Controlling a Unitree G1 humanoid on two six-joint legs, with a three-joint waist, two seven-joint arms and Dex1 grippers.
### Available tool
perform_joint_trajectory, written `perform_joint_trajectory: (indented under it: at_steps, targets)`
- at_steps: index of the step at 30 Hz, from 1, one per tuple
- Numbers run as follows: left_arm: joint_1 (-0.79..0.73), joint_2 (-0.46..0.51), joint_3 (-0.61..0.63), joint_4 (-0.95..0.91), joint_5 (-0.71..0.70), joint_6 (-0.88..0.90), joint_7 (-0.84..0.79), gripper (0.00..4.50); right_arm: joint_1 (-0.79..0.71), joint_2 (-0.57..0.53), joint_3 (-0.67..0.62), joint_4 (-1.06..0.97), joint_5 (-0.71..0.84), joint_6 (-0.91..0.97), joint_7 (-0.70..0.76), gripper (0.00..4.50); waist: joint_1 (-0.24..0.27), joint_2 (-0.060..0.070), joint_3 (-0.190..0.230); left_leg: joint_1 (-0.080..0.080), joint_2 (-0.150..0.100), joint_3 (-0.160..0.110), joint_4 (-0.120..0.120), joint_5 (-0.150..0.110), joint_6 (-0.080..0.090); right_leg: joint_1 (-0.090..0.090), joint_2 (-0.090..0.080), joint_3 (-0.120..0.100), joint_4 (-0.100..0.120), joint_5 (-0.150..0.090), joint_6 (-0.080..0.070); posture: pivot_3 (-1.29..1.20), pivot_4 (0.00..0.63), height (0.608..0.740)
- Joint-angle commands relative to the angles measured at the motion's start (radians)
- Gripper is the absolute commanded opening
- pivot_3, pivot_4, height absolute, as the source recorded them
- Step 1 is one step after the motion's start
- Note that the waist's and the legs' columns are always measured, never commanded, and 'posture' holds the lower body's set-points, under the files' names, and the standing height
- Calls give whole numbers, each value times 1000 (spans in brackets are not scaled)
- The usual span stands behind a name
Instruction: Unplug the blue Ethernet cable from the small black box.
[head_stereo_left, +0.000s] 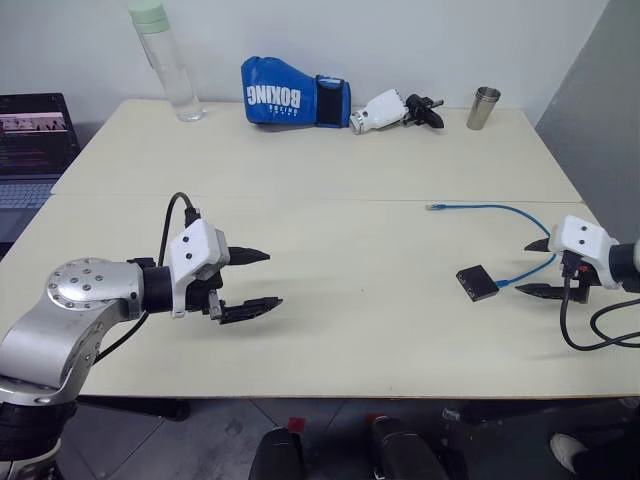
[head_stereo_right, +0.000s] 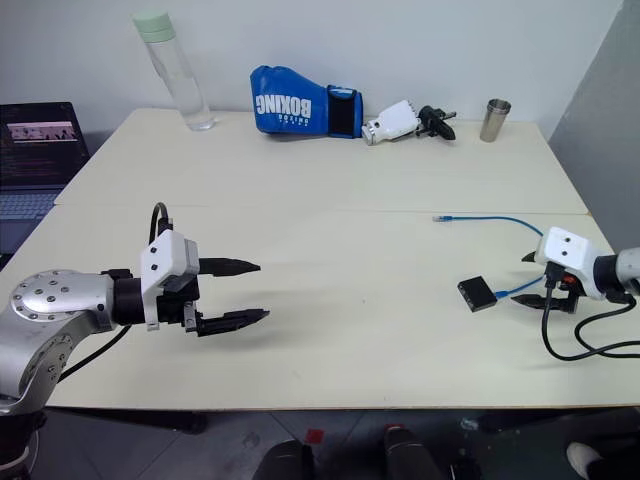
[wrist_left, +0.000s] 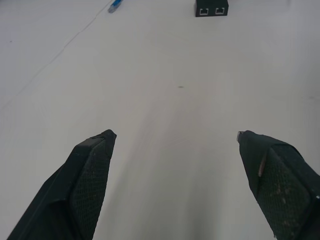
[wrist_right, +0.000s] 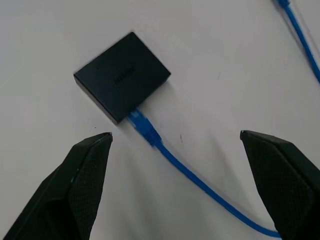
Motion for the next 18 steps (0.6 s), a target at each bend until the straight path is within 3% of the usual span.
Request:
perform_joint_trajectory:
  at_steps: [1, 11, 14, 18]
  targets:
    - [-25, 5, 5, -42, -3, -7, 5, 4145, -103, 30, 79, 124, -97, -89, 41, 4342, 0, 0, 0, 0, 0, 0, 0, 0, 0, 0, 0, 0, 0, 0, 0, 0, 150, 740]
    - [-31, 2, 1, -54, -3, -8, 12, 4145, -238, 116, 160, 330, -190, -190, 75, 4342, -1, 2, 1, 1, 0, 2, 0, 1, -1, 0, 0, 5, 1, 0, 0, 0, 150, 740]
    - [-33, 2, -2, -53, 0, -11, 11, 4183, -260, 119, 171, 360, -208, -193, 107, 3796, -2, 2, 1, 2, 0, 3, 0, 1, -1, 1, 0, 6, 1, 0, 0, 0, 150, 740]
    - [-41, -1, -12, -49, 4, -16, 9, 4183, -273, 118, 187, 381, -228, -195, 145, 2663, -2, 2, 1, 2, 0, 4, 1, 1, -1, 0, 0, 7, 1, 0, 0, 0, 150, 740]
